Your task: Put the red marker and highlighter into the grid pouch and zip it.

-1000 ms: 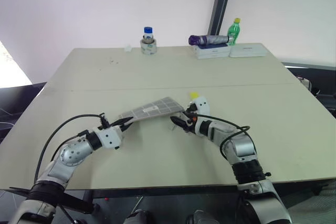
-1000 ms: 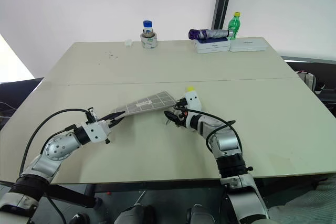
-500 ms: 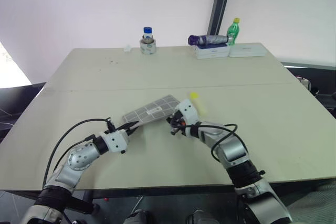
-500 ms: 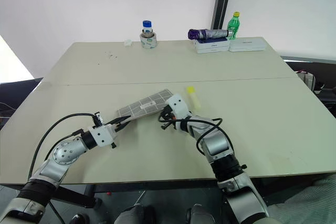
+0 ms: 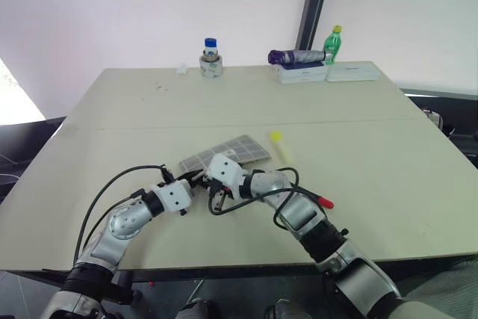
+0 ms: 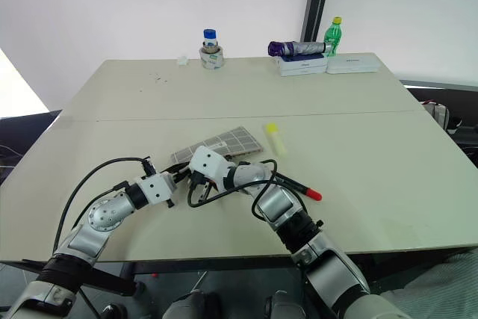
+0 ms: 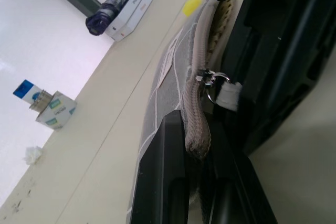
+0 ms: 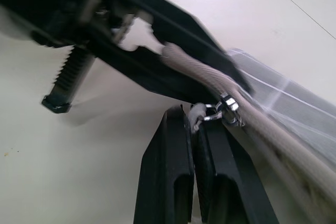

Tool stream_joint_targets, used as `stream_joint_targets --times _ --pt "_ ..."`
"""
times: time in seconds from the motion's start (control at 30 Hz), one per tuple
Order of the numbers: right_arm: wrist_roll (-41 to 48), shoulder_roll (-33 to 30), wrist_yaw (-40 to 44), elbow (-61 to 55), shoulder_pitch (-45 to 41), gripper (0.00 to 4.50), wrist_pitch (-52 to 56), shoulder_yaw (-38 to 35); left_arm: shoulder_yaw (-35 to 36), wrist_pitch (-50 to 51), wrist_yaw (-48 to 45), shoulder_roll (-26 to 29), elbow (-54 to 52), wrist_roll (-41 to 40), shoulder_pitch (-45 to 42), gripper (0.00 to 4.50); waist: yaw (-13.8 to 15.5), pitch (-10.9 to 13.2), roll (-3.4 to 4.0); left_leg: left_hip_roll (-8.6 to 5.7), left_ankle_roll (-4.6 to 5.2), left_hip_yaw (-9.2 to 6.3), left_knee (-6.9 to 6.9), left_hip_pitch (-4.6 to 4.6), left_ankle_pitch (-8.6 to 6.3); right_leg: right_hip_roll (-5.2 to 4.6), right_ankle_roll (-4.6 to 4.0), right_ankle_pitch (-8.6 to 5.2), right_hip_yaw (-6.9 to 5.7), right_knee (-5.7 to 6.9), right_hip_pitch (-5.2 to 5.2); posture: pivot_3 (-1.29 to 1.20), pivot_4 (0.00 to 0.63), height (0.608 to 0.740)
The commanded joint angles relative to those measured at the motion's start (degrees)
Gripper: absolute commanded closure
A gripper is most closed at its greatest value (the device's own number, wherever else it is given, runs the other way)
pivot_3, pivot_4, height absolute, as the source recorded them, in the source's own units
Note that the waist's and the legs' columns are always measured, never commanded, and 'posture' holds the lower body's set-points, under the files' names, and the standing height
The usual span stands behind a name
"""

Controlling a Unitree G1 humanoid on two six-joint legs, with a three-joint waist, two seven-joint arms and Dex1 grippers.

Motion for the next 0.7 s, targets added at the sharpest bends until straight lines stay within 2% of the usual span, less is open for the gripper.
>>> stream_joint_targets --times 0.03,0.23,0.33,0.47,0.53,0.7 --pt "-0.4 1.82 2.81 -1.02 -1.42 4.45 -3.78 2.17 0.49 0.18 0.86 -0.4 -2.14 0.59 -1.11 4.5 0.0 0.0 -0.01 0.0 0.0 0.0 0.0 0.0 0.0 0.0 0.0 0.0 0.0 0.0 0.0 0.0 0.15 0.74" --pt "0.84 1.34 4.27 -2.02 -0.92 4.45 -2.75 -0.7 0.81 -0.01 1.05 -0.21 -2.09 0.72 -0.79 4.5 0.0 0.0 -0.01 0.0 0.0 0.0 0.0 0.0 0.0 0.0 0.0 0.0 0.0 0.0 0.0 0.0 0.15 0.74" --pt "3.67 -0.56 7.3 -5.04 0.83 3.52 -2.44 -3.21 1.22 -0.23 1.11 0.27 -1.92 0.62 -0.63 4.5 0.0 0.0 -0.02 0.0 0.0 0.0 0.0 0.0 0.0 0.0 0.0 0.0 0.0 0.0 0.0 0.0 0.15 0.74" --pt "5.36 -5.26 10.05 -11.41 4.28 1.54 -1.84 -4.93 2.01 -0.2 1.54 0.88 -1.79 0.53 -0.45 4.5 0.13 0.01 -0.04 0.01 0.01 -0.02 -0.01 -0.01 -0.01 -0.02 0.0 0.0 0.0 -0.01 0.0 0.0 0.15 0.74" --pt "6.63 -7.26 10.44 -14.97 6.22 1.54 -1.37 -6.47 2.56 -0.07 1.73 1.26 -1.91 0.28 -0.18 4.5 0.13 0.02 -0.05 0.0 0.26 -0.03 0.0 -0.01 -0.16 -0.03 0.0 0.0 -0.01 -0.02 0.01 0.0 0.15 0.74" --pt "15.24 -14.92 12.7 -26.07 12.78 1.54 3.81 -16.51 3.72 -1.84 2.28 2.99 -0.66 0.03 1.52 4.5 0.15 0.06 -0.11 0.01 0.29 -0.07 -0.01 0.0 -0.18 -0.05 -0.01 0.0 -0.02 -0.03 0.02 0.0 0.15 0.74"
